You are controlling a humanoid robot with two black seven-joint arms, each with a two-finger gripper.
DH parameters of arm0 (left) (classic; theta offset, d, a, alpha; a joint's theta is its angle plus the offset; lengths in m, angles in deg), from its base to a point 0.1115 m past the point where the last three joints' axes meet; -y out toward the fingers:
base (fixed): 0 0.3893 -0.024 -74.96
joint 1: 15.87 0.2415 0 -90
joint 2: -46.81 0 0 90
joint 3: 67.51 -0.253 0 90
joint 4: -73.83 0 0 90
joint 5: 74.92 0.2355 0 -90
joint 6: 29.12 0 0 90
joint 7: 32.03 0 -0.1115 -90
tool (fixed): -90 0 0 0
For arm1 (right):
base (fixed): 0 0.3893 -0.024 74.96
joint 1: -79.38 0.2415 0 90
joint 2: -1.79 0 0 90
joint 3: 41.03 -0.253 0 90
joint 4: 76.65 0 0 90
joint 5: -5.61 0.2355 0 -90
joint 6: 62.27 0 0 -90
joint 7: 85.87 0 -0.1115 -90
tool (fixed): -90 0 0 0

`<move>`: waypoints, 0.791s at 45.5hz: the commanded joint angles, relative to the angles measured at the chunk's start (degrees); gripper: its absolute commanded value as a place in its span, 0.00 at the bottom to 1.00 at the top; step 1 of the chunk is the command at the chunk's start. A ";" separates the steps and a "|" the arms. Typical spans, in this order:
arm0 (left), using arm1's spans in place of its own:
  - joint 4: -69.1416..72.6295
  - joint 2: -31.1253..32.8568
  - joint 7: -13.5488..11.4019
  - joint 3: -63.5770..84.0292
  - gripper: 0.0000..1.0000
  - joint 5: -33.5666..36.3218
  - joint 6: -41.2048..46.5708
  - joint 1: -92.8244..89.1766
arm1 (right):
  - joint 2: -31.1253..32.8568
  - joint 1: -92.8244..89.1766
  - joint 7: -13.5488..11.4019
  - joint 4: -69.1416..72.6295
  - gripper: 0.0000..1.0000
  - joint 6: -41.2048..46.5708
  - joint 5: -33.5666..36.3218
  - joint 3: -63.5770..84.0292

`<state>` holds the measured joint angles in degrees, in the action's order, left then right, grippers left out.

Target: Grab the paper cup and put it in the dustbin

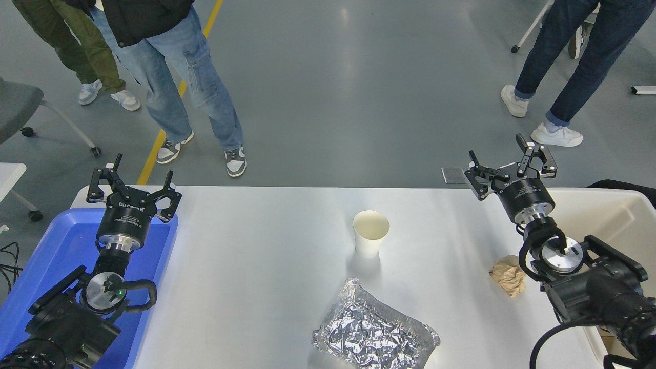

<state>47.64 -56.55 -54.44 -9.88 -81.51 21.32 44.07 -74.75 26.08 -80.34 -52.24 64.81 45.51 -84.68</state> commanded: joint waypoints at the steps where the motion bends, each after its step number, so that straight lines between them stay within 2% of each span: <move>1: 0.00 0.09 -0.18 0.02 1.00 0.08 -0.08 0.08 | -0.36 -1.10 0.35 0.02 1.00 0.54 0.97 -0.74; 8: 0.00 0.00 -0.09 -0.07 1.00 -0.10 -0.08 0.09 | -0.19 -0.49 0.27 0.02 1.00 0.54 -0.52 0.67; 11: 0.00 0.00 -0.09 -0.07 1.00 -0.10 -0.08 0.00 | 0.16 0.83 0.00 0.11 1.00 0.37 -3.85 3.21; 15: 0.00 0.00 -0.09 -0.07 1.00 -0.10 -0.08 0.00 | 0.95 7.15 -0.17 0.20 1.00 0.28 -12.37 7.69; 25: 0.00 0.00 -0.09 -0.07 1.00 -0.09 -0.08 0.00 | 8.24 24.90 -0.70 5.03 1.00 0.72 -38.91 27.27; 30: 0.00 0.00 0.00 -0.07 1.00 -0.10 -0.08 0.00 | 11.23 35.00 -1.14 12.14 1.00 0.72 -52.89 44.58; 36: 0.00 0.00 0.00 -0.07 1.00 -0.10 -0.08 0.00 | 17.12 45.99 -1.40 26.19 1.00 0.98 -63.27 62.17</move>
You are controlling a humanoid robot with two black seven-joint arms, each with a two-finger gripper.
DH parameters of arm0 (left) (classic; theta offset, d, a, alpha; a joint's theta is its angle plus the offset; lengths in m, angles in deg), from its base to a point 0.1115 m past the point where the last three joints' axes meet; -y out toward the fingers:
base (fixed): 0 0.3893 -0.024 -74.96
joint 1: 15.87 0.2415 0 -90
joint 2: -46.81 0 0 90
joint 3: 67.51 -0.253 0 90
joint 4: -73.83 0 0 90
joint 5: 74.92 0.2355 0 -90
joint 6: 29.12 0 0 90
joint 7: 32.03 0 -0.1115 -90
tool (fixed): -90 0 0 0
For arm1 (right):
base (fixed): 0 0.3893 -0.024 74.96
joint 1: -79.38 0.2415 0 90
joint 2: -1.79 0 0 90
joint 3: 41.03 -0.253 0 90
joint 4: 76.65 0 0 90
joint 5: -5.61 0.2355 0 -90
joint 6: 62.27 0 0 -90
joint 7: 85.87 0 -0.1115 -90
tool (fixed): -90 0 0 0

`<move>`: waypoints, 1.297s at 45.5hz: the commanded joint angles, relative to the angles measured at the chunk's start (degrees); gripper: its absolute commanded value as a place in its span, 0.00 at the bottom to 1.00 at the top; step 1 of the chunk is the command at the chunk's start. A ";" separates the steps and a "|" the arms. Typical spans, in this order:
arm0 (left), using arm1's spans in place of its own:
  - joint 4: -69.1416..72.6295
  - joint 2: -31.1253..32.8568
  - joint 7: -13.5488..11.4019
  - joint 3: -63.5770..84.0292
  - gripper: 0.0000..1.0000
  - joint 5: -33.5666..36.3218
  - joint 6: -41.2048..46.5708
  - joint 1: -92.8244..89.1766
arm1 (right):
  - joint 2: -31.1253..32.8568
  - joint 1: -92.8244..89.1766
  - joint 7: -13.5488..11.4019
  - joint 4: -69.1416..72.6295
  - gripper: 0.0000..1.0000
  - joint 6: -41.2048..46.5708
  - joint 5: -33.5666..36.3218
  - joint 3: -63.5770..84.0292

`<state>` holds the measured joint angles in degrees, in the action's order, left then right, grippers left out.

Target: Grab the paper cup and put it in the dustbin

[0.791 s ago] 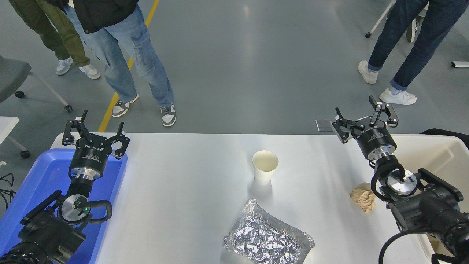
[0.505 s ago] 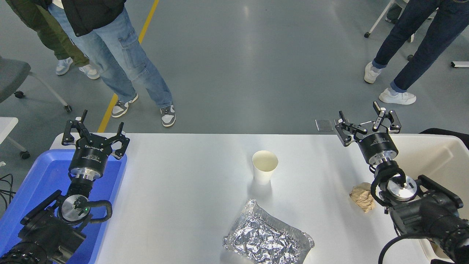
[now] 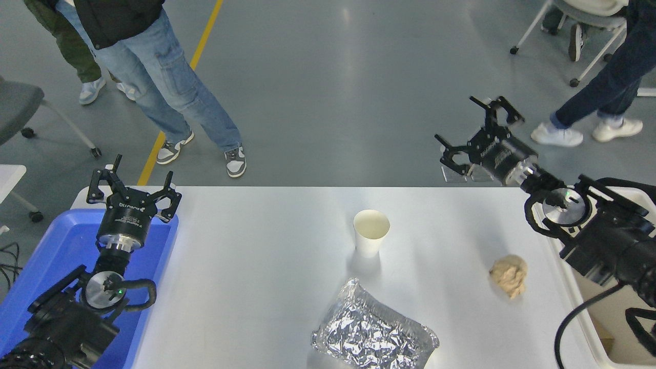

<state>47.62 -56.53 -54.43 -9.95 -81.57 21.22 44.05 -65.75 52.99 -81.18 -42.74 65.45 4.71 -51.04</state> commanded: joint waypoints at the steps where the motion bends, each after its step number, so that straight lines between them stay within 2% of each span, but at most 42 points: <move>1: 0.02 -0.01 -0.01 0.01 1.00 0.06 0.01 0.02 | 8.83 20.92 -0.65 18.90 1.00 0.69 -23.87 31.33; 5: 0.02 -0.01 -0.01 0.01 1.00 -0.03 0.01 0.02 | 9.54 29.18 -1.09 25.85 1.00 4.11 -27.13 43.81; 13: -0.07 -0.01 -0.01 0.01 1.00 0.06 0.01 0.02 | 7.61 44.74 -1.09 39.03 1.00 7.28 -27.67 64.91; 18: -0.07 -0.01 -0.01 0.01 1.00 0.06 0.01 0.02 | 4.44 57.40 -0.83 45.45 1.00 7.28 -25.12 74.42; 24: 0.02 -0.01 -0.01 0.01 1.00 0.06 -0.07 0.02 | 1.37 67.77 -0.83 50.47 1.00 7.28 -18.45 80.39; 34: -0.07 -0.01 0.08 0.01 1.00 0.06 -0.07 0.02 | -3.55 79.11 -0.83 54.60 1.00 7.28 -10.18 81.37; 45: 0.02 -0.01 -0.01 0.01 1.00 0.06 -0.07 0.02 | -6.72 80.80 -0.92 56.62 1.00 7.28 -6.40 81.02; 59: 0.02 -0.01 -0.01 0.01 1.00 0.06 0.01 0.02 | -9.09 77.29 -0.92 53.29 1.00 7.28 -5.69 77.77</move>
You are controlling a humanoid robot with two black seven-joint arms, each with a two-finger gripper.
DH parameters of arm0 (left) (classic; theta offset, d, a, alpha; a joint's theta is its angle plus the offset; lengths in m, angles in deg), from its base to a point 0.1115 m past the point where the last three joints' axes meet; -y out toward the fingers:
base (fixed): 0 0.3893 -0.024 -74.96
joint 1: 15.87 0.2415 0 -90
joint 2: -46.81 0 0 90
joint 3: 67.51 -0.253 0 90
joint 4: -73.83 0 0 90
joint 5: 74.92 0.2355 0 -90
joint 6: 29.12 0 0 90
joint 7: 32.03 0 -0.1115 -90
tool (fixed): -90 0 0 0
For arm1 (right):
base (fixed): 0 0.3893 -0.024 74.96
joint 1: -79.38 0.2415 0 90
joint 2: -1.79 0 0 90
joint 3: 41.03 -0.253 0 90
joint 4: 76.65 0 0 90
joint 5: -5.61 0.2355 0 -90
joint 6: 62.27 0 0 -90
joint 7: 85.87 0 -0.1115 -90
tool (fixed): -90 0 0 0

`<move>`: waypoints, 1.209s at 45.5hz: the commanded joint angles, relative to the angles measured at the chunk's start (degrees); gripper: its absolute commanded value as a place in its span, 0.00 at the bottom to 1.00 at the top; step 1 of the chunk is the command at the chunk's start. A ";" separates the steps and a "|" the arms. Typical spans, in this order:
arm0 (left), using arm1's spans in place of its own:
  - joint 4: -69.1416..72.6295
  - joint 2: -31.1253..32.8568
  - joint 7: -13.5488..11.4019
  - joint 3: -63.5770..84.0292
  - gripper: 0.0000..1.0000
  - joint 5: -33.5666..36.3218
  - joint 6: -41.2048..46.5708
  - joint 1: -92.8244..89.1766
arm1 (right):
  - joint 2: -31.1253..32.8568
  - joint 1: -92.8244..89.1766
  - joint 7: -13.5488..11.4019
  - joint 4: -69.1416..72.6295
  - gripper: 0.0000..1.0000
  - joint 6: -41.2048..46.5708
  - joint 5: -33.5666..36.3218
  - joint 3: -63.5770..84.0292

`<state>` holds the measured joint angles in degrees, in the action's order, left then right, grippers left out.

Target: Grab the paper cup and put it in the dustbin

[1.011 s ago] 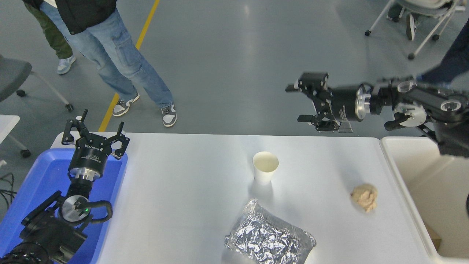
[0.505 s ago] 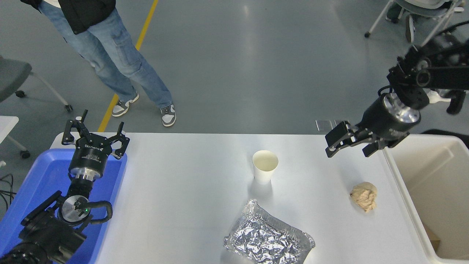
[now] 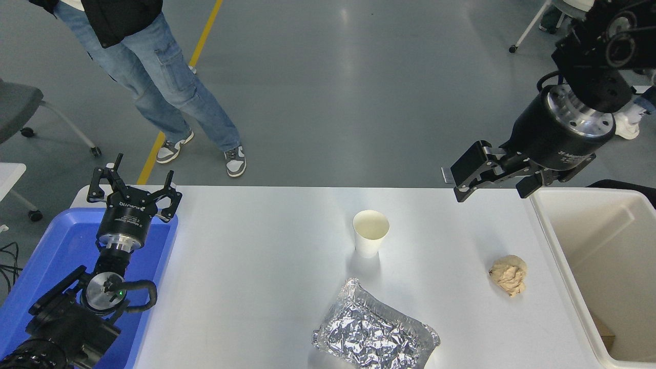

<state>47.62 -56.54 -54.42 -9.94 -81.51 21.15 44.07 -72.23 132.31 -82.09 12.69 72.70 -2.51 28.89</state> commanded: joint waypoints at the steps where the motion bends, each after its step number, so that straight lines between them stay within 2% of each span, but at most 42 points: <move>1: 0.01 0.00 0.07 0.00 1.00 0.00 0.08 0.00 | -3.14 -3.35 0.00 -3.02 1.00 0.04 1.53 -2.77; 8: 0.01 0.00 0.07 0.00 1.00 0.00 0.08 0.00 | -7.62 -14.85 -0.09 -11.54 1.00 0.04 1.44 -7.60; 17: 0.01 0.00 0.07 0.00 1.00 0.00 0.08 0.00 | -13.07 -30.68 -0.61 -23.58 1.00 -16.56 0.30 -11.03; 24: 0.01 0.00 0.07 0.00 1.00 0.00 0.08 -0.09 | -15.18 -41.31 -4.04 -32.28 1.00 -27.90 0.30 -12.70; 27: -0.07 0.00 -0.02 0.00 1.00 0.00 0.08 -0.09 | -15.97 -45.88 -4.48 -35.19 1.00 -31.24 0.30 -14.46; 31: 0.01 0.00 -0.02 0.00 1.00 0.00 0.08 -0.09 | -15.97 -50.11 -4.48 -37.30 1.00 -33.27 -0.49 -16.48; 40: 0.01 0.00 -0.02 0.00 1.00 0.00 0.08 -0.09 | -15.97 -58.55 -4.57 -40.02 1.00 -36.08 -6.82 -20.70; 49: 0.01 0.00 -0.02 0.00 1.00 0.00 0.08 -0.09 | -15.97 -63.38 -4.57 -42.05 1.00 -37.75 -7.44 -22.64; 52: 0.01 0.00 -0.02 0.00 1.00 0.00 0.08 -0.09 | -15.97 -65.23 -4.66 -42.75 0.97 -38.90 -7.79 -23.08; 55: 0.01 0.00 -0.02 0.00 1.00 0.00 0.08 -0.09 | -15.97 -66.72 -4.66 -44.33 0.89 -39.51 -8.58 -23.34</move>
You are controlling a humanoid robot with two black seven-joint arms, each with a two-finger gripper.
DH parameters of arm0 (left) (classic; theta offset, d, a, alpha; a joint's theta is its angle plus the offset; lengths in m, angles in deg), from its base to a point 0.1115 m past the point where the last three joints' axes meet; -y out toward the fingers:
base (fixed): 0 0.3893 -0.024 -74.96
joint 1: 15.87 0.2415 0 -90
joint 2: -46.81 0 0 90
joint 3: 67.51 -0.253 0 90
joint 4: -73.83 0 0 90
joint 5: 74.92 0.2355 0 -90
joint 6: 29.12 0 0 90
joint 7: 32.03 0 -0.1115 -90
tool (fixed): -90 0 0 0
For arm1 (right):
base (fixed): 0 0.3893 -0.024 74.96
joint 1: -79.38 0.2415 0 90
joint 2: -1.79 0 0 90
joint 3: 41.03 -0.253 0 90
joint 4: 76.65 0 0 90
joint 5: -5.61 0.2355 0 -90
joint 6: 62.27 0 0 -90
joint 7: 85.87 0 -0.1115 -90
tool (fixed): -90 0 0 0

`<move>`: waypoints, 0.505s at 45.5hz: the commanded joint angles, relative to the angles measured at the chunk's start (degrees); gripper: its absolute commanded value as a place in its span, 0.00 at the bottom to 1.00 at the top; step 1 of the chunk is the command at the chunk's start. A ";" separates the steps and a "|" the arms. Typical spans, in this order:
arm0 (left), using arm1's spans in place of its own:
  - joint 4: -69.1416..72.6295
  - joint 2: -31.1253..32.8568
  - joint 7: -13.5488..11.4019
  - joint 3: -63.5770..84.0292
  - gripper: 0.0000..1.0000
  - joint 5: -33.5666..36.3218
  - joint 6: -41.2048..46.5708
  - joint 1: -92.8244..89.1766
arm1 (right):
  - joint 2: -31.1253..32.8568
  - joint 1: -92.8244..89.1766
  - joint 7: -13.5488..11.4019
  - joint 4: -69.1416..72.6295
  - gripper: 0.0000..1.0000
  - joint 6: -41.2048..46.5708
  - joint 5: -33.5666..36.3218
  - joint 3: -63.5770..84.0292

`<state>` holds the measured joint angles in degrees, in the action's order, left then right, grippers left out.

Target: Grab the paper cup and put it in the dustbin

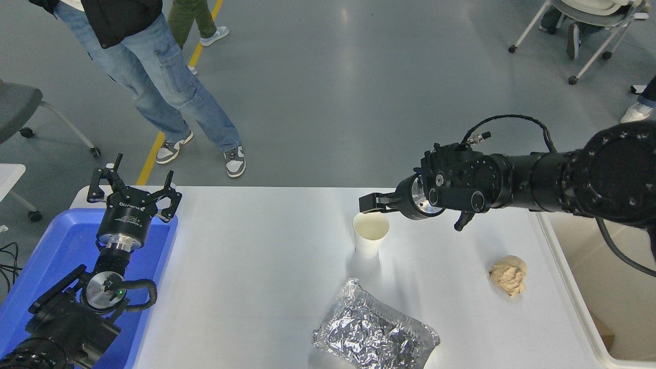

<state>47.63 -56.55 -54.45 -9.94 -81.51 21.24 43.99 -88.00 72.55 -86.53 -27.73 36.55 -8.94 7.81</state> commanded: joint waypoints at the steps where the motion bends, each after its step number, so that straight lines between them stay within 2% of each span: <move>1: 0.01 0.00 0.01 0.00 1.00 0.00 0.00 0.00 | -0.21 -7.48 -0.22 -4.53 0.82 -3.46 -2.24 -2.27; 6: 0.01 0.00 0.01 0.00 1.00 0.00 0.00 0.00 | -0.21 -9.42 -0.22 -6.29 0.40 -3.54 -2.41 -3.23; 7: 0.01 0.00 0.01 0.00 1.00 0.00 0.00 0.00 | -0.21 -9.60 -0.22 -6.47 0.34 -3.63 -2.41 -3.41; 12: 0.01 0.00 0.01 0.00 1.00 0.00 0.00 0.00 | -0.21 -9.86 -1.01 -6.73 0.19 -4.07 -2.41 -3.67; 15: 0.01 0.00 0.01 0.00 1.00 0.00 0.00 0.00 | -0.21 -10.21 -1.19 -6.73 0.00 -4.07 -2.41 -4.11; 23: -0.08 0.00 0.01 0.00 1.00 0.00 0.00 0.00 | -0.21 -9.25 -1.10 -6.12 0.00 -3.55 -2.24 -4.20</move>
<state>47.63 -56.55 -54.45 -9.94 -81.51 21.24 43.98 -88.19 63.66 -87.38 -33.60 33.02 -11.13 4.32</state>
